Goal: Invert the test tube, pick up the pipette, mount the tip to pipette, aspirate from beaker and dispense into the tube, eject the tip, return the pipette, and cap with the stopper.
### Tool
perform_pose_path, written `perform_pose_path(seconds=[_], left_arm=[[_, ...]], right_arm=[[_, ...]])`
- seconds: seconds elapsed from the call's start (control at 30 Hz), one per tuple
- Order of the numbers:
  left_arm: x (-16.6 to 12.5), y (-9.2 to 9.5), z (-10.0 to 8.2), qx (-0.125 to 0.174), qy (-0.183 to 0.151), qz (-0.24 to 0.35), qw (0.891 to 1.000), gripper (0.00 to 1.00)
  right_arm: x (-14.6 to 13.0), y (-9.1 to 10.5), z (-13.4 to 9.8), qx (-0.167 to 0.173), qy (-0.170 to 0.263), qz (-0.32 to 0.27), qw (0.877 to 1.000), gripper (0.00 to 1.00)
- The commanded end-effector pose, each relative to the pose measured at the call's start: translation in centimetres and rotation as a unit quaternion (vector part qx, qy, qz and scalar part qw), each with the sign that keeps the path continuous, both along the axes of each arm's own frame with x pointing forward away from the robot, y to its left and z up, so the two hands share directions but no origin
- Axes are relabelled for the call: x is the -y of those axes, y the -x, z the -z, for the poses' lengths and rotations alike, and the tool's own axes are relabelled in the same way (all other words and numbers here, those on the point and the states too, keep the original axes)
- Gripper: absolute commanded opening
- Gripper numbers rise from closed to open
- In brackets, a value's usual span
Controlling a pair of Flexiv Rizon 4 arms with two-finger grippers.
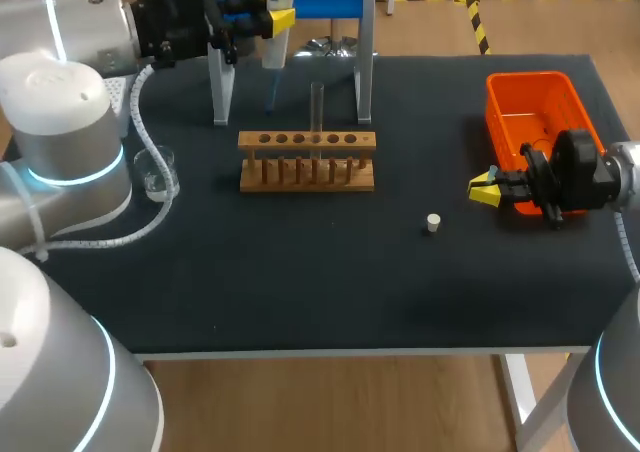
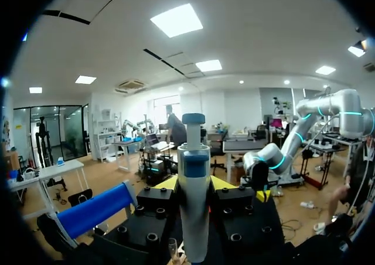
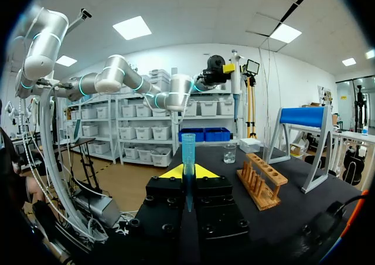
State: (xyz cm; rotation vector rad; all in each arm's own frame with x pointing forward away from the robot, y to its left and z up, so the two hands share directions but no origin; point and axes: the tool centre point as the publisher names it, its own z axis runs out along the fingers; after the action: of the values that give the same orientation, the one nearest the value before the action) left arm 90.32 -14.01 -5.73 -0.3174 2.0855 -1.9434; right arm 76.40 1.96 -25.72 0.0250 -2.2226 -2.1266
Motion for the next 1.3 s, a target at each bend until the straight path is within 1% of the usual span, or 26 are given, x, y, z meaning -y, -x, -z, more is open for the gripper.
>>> perform_pose_path(seconds=[0.03, 0.33, 0.37, 0.43, 0.47, 0.5, 0.63, 0.67, 0.73, 0.8, 0.83, 0.9, 1.03, 1.2, 1.23, 1.3], left_arm=[[-0.1, 0.1, 0.0, 0.001, 0.001, -0.002, 1.000, 0.00], [-0.1, 0.1, 0.0, 0.001, 0.001, -0.002, 1.000, 0.00], [0.1, 0.0, -0.6, 0.000, -0.009, -0.003, 1.000, 0.00], [0.5, 0.1, -1.8, 0.000, 0.017, 0.013, 1.000, 0.00], [0.9, 0.2, -2.3, -0.003, 0.011, 0.013, 1.000, 0.00], [1.4, 0.5, -2.9, 0.001, 0.019, 0.024, 1.000, 0.00], [3.0, 2.0, -4.9, 0.007, 0.036, 0.039, 0.999, 0.00], [3.5, 2.4, -5.3, 0.008, 0.033, 0.042, 0.999, 0.00], [4.5, 3.4, -6.0, 0.016, 0.035, 0.054, 0.998, 0.00], [5.5, 4.3, -6.5, 0.012, 0.043, 0.065, 0.997, 0.00], [5.9, 4.7, -6.6, 0.009, 0.040, 0.069, 0.997, 0.00], [6.8, 5.8, -6.8, 0.001, 0.047, 0.078, 0.996, 0.00], [7.8, 7.9, -7.1, 0.000, 0.050, 0.079, 0.996, 0.00], [8.7, 9.9, -7.1, 0.019, 0.052, 0.073, 0.996, 0.00], [8.9, 10.2, -7.0, 0.024, 0.059, 0.070, 0.996, 0.00], [9.1, 10.8, -7.0, 0.038, 0.057, 0.065, 0.995, 0.00]], right_arm=[[0.0, 0.0, 0.0, 0.000, 0.000, 0.000, 1.000, 0.00], [0.0, 0.0, 0.0, 0.000, 0.000, 0.000, 1.000, 0.00], [0.0, 0.0, 0.0, 0.000, 0.000, 0.000, 1.000, 0.00], [0.0, 0.0, 0.0, 0.000, 0.000, 0.000, 1.000, 0.00], [0.0, 0.0, 0.0, 0.000, 0.000, 0.000, 1.000, 0.00], [0.0, 0.0, 0.0, 0.000, 0.000, 0.000, 1.000, 0.00], [0.0, 0.0, 0.0, 0.000, 0.000, 0.000, 1.000, 0.00], [0.0, 0.0, 0.0, 0.000, 0.000, 0.000, 1.000, 0.00], [0.0, 0.0, 0.0, 0.000, 0.000, 0.000, 1.000, 0.00], [0.0, 0.0, 0.0, 0.000, 0.000, 0.000, 1.000, 0.00], [0.0, 0.0, 0.0, 0.000, 0.000, 0.000, 1.000, 0.00], [0.0, 0.0, 0.0, 0.000, 0.000, 0.000, 1.000, 0.00], [0.0, 0.0, 0.0, 0.000, 0.000, 0.000, 1.000, 0.00], [0.0, 0.0, 0.0, 0.000, 0.000, 0.000, 1.000, 0.00], [0.0, 0.0, 0.0, 0.000, 0.000, 0.000, 1.000, 0.00], [0.0, 0.0, 0.0, 0.000, 0.000, 0.000, 1.000, 0.00]])
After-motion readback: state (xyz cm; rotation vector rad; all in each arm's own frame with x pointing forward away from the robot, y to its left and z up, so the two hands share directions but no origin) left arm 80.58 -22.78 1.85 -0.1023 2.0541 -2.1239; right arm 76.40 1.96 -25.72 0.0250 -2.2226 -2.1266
